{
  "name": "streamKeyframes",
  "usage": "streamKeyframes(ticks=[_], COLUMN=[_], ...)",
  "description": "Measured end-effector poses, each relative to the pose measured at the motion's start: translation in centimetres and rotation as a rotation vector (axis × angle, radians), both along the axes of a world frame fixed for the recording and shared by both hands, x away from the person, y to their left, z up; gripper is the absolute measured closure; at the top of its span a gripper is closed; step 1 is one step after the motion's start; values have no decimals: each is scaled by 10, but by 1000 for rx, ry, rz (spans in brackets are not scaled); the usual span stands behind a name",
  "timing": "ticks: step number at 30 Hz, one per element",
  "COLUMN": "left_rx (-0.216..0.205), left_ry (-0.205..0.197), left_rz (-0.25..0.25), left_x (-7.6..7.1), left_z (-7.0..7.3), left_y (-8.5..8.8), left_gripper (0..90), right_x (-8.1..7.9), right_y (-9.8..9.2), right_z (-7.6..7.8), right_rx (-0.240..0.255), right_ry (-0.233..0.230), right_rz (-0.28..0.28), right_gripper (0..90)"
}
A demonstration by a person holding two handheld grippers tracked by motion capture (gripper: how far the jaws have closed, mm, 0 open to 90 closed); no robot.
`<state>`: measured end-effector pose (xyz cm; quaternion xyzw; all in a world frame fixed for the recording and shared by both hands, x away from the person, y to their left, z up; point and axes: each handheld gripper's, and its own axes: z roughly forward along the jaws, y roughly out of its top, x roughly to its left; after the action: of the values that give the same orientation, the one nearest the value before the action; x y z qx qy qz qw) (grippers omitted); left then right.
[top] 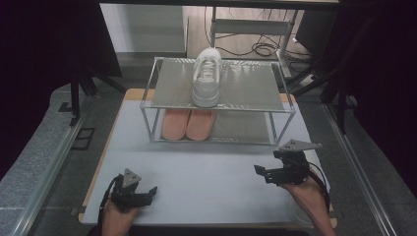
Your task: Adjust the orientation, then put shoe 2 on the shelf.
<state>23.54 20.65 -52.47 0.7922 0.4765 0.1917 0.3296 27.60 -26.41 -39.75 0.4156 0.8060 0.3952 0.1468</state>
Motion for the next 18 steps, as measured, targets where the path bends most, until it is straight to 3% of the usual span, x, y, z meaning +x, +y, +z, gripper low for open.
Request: streamKeyframes(ticks=[18], left_rx=[3], left_ry=[1], left_rz=[-3], left_x=[0], left_z=[0], left_y=[0], left_gripper=[142], right_x=[-21], right_y=[-36], right_z=[-2], right_rx=[-20], right_ry=[12], right_rz=[-77], right_gripper=[98])
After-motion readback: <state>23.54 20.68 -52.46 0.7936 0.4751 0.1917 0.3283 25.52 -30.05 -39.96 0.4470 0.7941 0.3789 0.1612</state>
